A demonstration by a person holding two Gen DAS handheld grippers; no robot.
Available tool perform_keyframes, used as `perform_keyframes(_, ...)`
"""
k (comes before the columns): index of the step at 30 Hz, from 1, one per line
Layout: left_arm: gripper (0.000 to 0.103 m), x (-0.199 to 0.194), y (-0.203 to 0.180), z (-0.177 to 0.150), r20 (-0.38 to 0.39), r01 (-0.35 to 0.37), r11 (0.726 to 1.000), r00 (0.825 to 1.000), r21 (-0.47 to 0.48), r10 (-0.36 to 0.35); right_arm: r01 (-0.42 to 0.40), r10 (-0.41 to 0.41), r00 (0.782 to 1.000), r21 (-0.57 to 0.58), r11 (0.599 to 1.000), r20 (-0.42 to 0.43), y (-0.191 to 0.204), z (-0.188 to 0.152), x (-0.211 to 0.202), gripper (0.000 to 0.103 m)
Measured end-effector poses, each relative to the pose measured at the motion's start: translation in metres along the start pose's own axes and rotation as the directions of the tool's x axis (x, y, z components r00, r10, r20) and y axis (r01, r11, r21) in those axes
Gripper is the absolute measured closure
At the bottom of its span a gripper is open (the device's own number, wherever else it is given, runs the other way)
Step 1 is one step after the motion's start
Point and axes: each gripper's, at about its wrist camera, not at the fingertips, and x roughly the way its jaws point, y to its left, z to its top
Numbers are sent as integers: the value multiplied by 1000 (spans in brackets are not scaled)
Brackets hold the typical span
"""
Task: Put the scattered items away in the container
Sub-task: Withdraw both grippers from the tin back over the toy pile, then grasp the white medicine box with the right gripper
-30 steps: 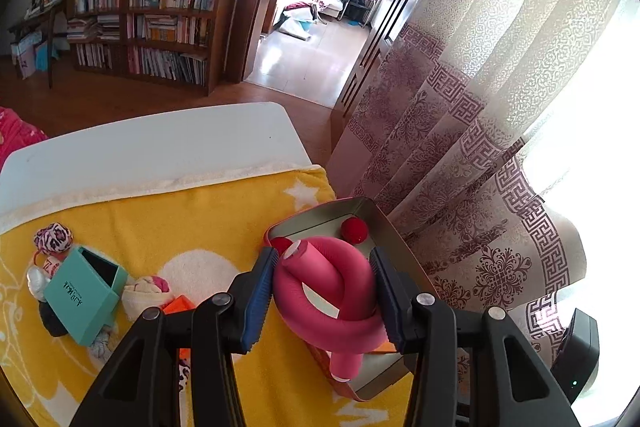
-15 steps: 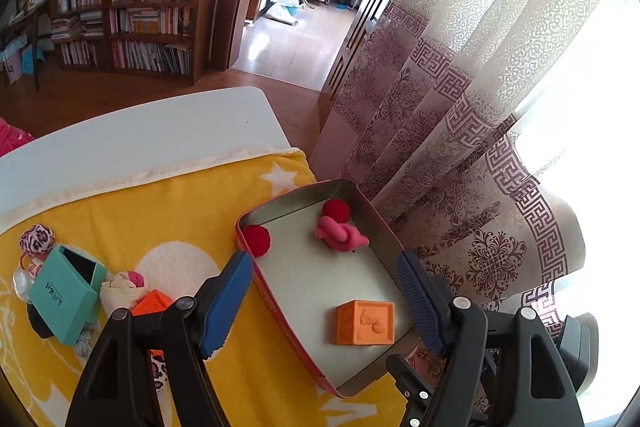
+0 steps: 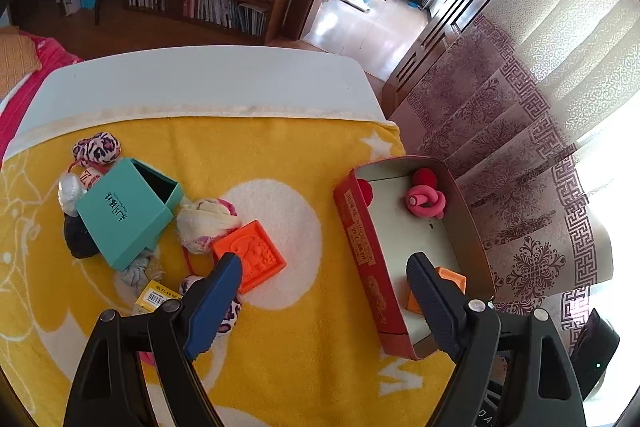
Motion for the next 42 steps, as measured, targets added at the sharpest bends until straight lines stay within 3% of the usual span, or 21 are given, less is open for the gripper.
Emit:
perform_keyframes(6, 16, -16, 51, -11, -1, -46, 996, 999, -74, 46, -34, 33, 999, -53, 998, -20, 33, -4, 6, 24)
perform_keyframes(8, 0, -22, 70, -14, 3, -62, 992, 998, -108, 62, -46, 44, 999, -72, 996, -27, 44, -5, 9, 24)
perform_keyframes(20, 0, -47, 167, -24, 9, -117, 958, 992, -262, 124, -82, 72, 995, -146, 986, -74, 102, -16, 22, 24)
perform_keyframes(34, 0, -41, 203, -13, -25, -109, 963, 994, -245, 106, -101, 78, 988, -181, 978, -133, 149, -36, 36, 24)
perform_keyframes(42, 0, -40, 229, -12, -48, -112, 966, 993, -232, 104, -179, 146, 968, -156, 971, -205, 188, -46, 56, 24)
